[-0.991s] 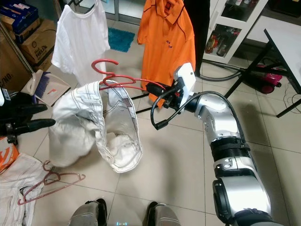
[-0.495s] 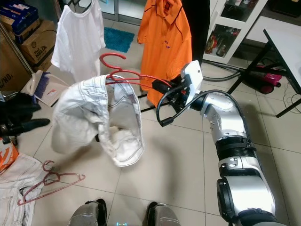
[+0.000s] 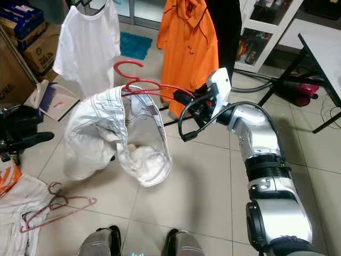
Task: Hang hanger
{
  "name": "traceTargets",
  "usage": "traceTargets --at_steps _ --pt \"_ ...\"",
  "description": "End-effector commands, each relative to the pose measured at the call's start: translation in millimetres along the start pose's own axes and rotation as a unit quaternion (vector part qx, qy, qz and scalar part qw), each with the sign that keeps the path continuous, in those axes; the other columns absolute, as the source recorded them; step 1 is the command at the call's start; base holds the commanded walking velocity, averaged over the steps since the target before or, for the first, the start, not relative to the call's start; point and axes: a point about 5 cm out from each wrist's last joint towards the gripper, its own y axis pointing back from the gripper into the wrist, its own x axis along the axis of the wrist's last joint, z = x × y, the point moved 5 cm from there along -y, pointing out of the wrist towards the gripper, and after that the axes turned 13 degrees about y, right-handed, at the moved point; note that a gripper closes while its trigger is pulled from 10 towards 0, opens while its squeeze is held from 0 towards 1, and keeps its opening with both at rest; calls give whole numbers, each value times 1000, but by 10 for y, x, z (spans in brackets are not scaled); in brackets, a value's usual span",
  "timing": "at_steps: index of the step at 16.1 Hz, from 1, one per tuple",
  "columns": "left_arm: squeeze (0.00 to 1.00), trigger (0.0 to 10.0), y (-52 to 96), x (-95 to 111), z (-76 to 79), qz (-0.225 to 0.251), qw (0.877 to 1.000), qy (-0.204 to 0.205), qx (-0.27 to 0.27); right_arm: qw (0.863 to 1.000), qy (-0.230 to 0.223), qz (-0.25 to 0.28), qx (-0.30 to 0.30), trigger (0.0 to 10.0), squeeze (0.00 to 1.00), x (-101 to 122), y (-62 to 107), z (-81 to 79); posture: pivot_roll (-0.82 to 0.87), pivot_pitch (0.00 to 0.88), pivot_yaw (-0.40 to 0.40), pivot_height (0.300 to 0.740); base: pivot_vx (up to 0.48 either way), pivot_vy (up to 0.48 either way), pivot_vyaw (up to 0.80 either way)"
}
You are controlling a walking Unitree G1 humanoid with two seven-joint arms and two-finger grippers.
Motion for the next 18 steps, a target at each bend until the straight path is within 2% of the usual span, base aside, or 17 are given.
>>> traceTargets --at_steps 1,4,5,8,9,10,13,18 --pt "0 10000 4 -45 4 -7 1000 -2 2 998 24 53 -12 0 0 327 40 115 15 147 -108 740 0 0 0" --pt "0 10000 -38 -67 -31 -9 1000 -7 13 998 27 63 -2 0 0 415 39 87 5 153 -114 740 0 0 0" --pt "1000 10000 -54 -55 -36 -8 1000 -12 14 997 29 65 0 0 0 435 41 80 5 153 -114 740 0 0 0" --pt "1000 10000 -112 -38 -95 -6 999 -23 30 997 27 72 7 0 0 478 41 42 0 156 -113 740 0 0 0" --pt "894 10000 -148 -41 -113 -4 999 -27 36 997 27 73 10 0 0 486 44 16 0 156 -113 740 0 0 0" --pt "0 10000 -172 -27 -131 1 999 -29 41 997 27 74 12 0 0 492 47 3 -7 159 -111 740 0 0 0" --pt "0 10000 -205 29 -218 14 997 -36 65 997 26 73 16 0 0 490 66 -33 -18 162 -109 740 0 0 0" --pt "0 10000 -281 -22 -306 17 995 -28 90 997 22 76 24 0 0 515 60 -95 -20 166 -110 740 0 0 0"
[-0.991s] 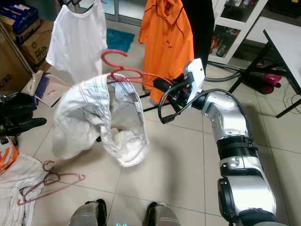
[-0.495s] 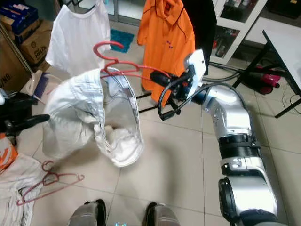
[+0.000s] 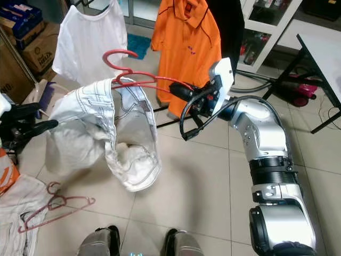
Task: Hang hanger
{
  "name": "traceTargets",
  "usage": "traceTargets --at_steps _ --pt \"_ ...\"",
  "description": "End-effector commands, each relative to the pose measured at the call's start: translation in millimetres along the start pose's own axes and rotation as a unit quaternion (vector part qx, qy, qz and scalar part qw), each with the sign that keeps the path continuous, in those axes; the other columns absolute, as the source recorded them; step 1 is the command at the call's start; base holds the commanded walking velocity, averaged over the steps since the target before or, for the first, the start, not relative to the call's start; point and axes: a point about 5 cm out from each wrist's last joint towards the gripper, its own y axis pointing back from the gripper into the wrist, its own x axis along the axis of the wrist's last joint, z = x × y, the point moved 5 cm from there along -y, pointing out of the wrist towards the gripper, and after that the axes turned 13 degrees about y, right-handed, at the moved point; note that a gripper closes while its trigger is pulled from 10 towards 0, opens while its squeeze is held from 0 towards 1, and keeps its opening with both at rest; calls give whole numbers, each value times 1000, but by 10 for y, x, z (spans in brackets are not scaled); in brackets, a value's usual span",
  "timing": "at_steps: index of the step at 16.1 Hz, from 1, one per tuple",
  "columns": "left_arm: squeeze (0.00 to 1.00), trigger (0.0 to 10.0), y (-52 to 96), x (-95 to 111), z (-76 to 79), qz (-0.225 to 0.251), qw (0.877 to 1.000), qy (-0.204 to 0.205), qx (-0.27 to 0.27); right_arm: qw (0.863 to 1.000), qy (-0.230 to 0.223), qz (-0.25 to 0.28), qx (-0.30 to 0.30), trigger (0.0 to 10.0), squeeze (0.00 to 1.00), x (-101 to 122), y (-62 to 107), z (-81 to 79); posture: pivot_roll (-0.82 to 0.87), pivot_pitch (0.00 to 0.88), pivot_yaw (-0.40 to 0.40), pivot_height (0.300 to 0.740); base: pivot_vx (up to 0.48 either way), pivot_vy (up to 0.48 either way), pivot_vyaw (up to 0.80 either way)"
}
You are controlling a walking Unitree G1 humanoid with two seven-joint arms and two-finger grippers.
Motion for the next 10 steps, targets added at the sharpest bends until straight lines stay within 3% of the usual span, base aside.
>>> traceTargets --at_steps 1,2,3,8,10 --pt "0 10000 -56 -89 -18 -13 1000 2 14 999 12 43 -1 0 0 212 34 8 -20 166 -110 740 0 0 0" --pt "0 10000 -80 -133 -28 -15 1000 8 21 999 11 45 0 0 0 217 33 3 -20 166 -110 740 0 0 0" --pt "0 0 -156 -202 -60 -7 998 35 42 999 9 46 2 0 0 235 35 -1 -23 169 -113 740 0 0 0" --pt "0 0 -253 -147 -203 50 991 61 110 999 6 52 2 0 0 278 41 -10 -34 173 -113 740 0 0 0" --pt "0 0 -269 -102 -203 77 988 74 110 999 5 52 1 0 0 280 45 -12 -34 173 -113 740 0 0 0"
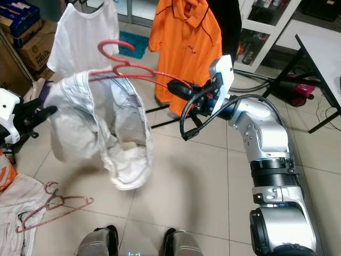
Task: Hang hanger
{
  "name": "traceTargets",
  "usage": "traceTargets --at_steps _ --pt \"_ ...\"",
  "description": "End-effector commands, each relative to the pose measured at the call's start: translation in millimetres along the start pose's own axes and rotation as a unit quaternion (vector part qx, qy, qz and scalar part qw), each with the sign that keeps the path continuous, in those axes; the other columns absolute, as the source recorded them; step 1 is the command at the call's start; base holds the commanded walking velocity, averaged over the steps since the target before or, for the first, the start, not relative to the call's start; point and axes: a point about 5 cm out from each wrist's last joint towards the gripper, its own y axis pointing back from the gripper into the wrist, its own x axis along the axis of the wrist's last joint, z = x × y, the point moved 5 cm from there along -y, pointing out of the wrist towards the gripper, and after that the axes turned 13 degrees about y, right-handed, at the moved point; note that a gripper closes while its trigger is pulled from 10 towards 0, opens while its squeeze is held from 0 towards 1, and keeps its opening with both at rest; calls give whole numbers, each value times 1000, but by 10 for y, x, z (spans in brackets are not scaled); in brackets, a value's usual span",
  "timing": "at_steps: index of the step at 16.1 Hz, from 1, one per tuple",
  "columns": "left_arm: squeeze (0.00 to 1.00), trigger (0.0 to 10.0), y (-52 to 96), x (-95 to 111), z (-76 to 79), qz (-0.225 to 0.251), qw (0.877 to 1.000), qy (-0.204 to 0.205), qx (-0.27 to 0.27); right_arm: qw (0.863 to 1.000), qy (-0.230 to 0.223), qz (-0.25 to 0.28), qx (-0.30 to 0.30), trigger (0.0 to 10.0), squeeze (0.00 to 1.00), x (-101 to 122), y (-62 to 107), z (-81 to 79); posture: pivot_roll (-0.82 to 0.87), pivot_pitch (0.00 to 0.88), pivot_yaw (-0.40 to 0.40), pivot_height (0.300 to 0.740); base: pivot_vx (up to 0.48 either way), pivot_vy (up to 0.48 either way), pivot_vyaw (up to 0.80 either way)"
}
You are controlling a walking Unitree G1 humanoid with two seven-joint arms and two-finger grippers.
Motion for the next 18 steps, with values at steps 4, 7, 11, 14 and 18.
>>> traceTargets --at_steps 4,7,11,14,18 --pt "0 0 -19 260 18 67 997 34 -20 999 8 34 -9 0 0 168 67 40 -34 173 -113 740 0 0 0" --pt "0 0 7 466 28 108 992 51 -36 999 5 31 -11 0 0 139 72 47 -34 173 -113 740 0 0 0" --pt "0 0 54 618 31 142 985 79 -58 999 0 24 -21 0 0 81 83 77 -26 175 -110 740 0 0 0" --pt "0 0 95 712 70 159 981 84 -74 999 -6 17 -32 0 0 19 106 113 -24 174 -112 740 0 0 0" --pt "0 0 245 1046 46 212 968 101 -92 998 -12 -4 -62 0 0 -111 174 218 -25 170 -114 740 0 0 0"
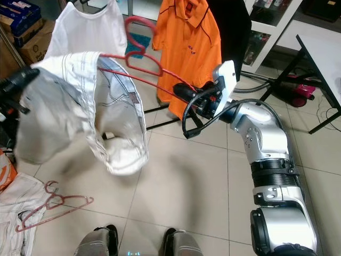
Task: Hang hanger
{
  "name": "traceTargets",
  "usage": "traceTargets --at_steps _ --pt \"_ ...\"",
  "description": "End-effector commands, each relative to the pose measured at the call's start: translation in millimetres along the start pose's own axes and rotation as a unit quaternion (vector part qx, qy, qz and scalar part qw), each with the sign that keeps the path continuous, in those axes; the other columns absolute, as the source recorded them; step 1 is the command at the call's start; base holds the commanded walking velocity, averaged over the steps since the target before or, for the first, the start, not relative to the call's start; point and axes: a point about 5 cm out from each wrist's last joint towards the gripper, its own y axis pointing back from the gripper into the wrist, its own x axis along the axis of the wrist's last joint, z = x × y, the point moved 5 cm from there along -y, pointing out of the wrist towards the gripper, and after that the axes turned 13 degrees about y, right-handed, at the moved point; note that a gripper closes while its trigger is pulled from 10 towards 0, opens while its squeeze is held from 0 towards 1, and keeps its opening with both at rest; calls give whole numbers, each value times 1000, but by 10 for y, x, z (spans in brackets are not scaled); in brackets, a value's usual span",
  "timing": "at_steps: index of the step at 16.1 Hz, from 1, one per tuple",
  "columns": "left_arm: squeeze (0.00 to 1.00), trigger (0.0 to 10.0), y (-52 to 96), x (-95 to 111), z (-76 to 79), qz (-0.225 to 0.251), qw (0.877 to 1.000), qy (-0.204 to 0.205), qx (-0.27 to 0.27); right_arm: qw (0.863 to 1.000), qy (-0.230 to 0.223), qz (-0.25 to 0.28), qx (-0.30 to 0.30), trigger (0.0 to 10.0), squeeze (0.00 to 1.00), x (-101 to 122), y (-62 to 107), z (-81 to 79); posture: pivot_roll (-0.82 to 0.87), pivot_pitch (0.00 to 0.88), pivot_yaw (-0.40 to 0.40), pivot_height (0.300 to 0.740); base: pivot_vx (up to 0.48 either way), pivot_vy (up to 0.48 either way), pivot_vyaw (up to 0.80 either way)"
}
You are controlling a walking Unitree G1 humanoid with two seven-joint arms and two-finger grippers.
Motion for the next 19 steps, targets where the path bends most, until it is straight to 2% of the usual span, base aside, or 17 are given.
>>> traceTargets --at_steps 1,3,4,6,8,10,12,14,16,17,18,19 --pt "0 0 10 278 66 37 999 -16 -19 999 18 7 -28 0 0 63 90 129 -21 163 -115 740 0 0 0" --pt "0 0 14 396 92 51 998 -19 -25 999 23 -3 -49 0 0 1 107 188 -21 163 -115 740 0 0 0" --pt "0 0 29 520 100 61 997 -29 -27 997 29 -15 -70 0 0 -57 127 251 -17 159 -114 740 0 0 0" --pt "0 0 127 643 -5 56 997 -51 -9 994 30 -25 -105 0 0 -131 173 352 -13 158 -111 740 0 0 0" --pt "0 0 177 660 -77 51 997 -56 6 994 25 -22 -99 0 0 -134 183 342 -8 161 -109 740 0 0 0" --pt "0 0 250 711 -190 51 996 -65 33 997 17 -20 -68 0 0 -153 190 266 -8 161 -109 740 0 0 0" --pt "0 0 272 974 -254 97 991 -69 56 998 20 -48 -29 0 0 -293 238 164 -11 166 -114 740 0 0 0" --pt "0 0 264 1032 -246 109 991 -61 54 998 20 -52 -32 0 0 -325 250 169 -11 166 -114 740 0 0 0" --pt "0 0 208 832 -202 78 995 -49 44 997 19 -43 -65 0 0 -307 244 254 -10 169 -108 740 0 0 0" --pt "0 0 139 567 -139 46 998 -36 37 993 27 -48 -102 0 0 -331 236 334 -10 169 -108 740 0 0 0" --pt "0 0 99 385 -88 25 999 -28 32 990 33 -52 -127 0 0 -349 232 383 -10 169 -108 740 0 0 0" --pt "0 0 -18 -83 65 -15 999 11 31 974 41 -72 -210 0 0 -454 263 529 -10 169 -108 740 0 0 0"
